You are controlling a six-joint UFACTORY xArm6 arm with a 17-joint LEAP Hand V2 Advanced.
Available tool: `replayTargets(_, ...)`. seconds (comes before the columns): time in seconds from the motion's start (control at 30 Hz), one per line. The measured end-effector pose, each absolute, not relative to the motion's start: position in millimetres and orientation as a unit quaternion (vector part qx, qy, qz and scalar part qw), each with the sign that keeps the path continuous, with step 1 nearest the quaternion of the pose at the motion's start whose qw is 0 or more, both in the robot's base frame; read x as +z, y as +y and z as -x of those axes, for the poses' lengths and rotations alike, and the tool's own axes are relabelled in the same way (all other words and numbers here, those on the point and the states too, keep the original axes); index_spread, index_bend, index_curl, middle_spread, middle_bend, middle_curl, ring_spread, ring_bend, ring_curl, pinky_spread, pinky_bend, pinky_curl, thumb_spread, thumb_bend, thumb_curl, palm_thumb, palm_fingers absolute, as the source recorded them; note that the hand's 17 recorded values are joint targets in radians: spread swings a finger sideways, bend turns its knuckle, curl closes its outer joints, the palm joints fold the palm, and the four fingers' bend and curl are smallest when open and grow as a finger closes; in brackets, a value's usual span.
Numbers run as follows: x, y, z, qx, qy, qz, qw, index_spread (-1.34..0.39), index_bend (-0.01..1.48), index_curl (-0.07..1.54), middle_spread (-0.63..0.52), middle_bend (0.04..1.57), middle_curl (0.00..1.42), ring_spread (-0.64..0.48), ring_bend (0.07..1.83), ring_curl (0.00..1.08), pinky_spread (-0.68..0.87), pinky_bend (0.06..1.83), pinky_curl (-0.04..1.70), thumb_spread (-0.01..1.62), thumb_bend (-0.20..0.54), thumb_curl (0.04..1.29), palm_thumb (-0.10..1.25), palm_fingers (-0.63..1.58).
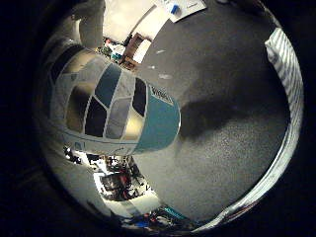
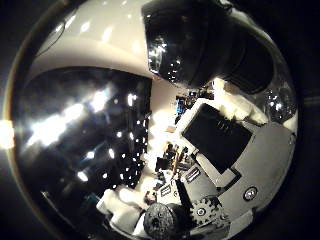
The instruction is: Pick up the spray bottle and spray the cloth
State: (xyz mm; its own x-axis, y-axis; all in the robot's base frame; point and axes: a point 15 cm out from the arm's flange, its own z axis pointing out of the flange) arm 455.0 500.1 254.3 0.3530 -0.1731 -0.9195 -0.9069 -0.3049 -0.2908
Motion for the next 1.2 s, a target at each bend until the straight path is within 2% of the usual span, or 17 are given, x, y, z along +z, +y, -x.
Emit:
replayTargets(0.27, 250, 496, -457, 0.409, 0.387, 0.699, 0.441, -0.22, 1.13, 0.81, -0.11, 1.37, 0.71, -0.22, 1.33, 0.76, -0.21, 1.01, 1.39, 0.82, -0.029, 0.84, 0.91, 1.11)
replayTargets(0.4, 249, 496, -456, 0.409, 0.385, 0.702, 0.439, -0.22, 1.06, 0.79, -0.1, 1.33, 0.69, -0.21, 1.32, 0.74, -0.22, 0.99, 1.32, 0.82, -0.031, 0.79, 0.87, 1.12)
replayTargets(0.53, 244, 494, -453, 0.404, 0.381, 0.713, 0.428, -0.26, 0.86, 0.78, -0.1, 1.25, 0.66, -0.2, 1.31, 0.69, -0.26, 0.95, 1.2, 0.78, -0.038, 0.74, 0.81, 1.06)
replayTargets(0.6, 237, 490, -449, 0.398, 0.377, 0.726, 0.415, -0.29, 0.7, 0.78, -0.12, 1.16, 0.65, -0.19, 1.32, 0.68, -0.31, 0.93, 1.14, 0.74, -0.034, 0.73, 0.81, 0.86)
replayTargets(0.7, 230, 485, -445, 0.389, 0.37, 0.744, 0.397, -0.32, 0.56, 0.78, -0.14, 1.1, 0.65, -0.2, 1.3, 0.65, -0.38, 0.89, 1.07, 0.75, -0.032, 0.71, 0.8, 0.71)
replayTargets(0.8, 231, 482, -442, 0.393, 0.368, 0.748, 0.388, -0.35, 0.37, 0.72, -0.15, 1.03, 0.64, -0.19, 1.26, 0.62, -0.36, 0.75, 1.02, 0.89, -0.027, 0.65, 0.78, 0.38)
replayTargets(0.83, 232, 482, -439, 0.395, 0.362, 0.753, 0.383, -0.35, 0.3, 0.68, -0.14, 0.91, 0.61, -0.18, 1.23, 0.62, -0.31, 0.73, 1.02, 0.96, -0.032, 0.63, 0.75, 0.16)
replayTargets(0.9, 235, 481, -433, 0.398, 0.346, 0.767, 0.366, -0.34, 0.23, 0.59, -0.08, 0.69, 0.52, -0.11, 1.03, 0.54, -0.13, 0.7, 0.97, 1.03, -0.035, 0.57, 0.69, -0.06)
replayTargets(0.97, 240, 480, -427, 0.399, 0.33, 0.781, 0.349, -0.34, 0.18, 0.5, 0.0, 0.53, 0.44, -0.02, 0.8, 0.43, 0.09, 0.61, 0.88, 1.07, -0.035, 0.51, 0.65, -0.11)
replayTargets(1.03, 240, 478, -429, 0.393, 0.322, 0.792, 0.338, -0.34, 0.15, 0.45, 0.06, 0.43, 0.39, 0.06, 0.66, 0.37, 0.24, 0.53, 0.78, 1.08, -0.034, 0.47, 0.62, -0.11)
replayTargets(1.1, 243, 477, -429, 0.393, 0.32, 0.793, 0.337, -0.33, 0.14, 0.39, 0.11, 0.32, 0.35, 0.13, 0.53, 0.32, 0.35, 0.44, 0.67, 1.07, -0.031, 0.42, 0.6, -0.1)
replayTargets(1.2, 253, 477, -428, 0.39, 0.315, 0.795, 0.342, -0.33, 0.13, 0.34, 0.14, 0.25, 0.33, 0.16, 0.43, 0.28, 0.41, 0.4, 0.59, 1.07, -0.028, 0.38, 0.58, -0.08)
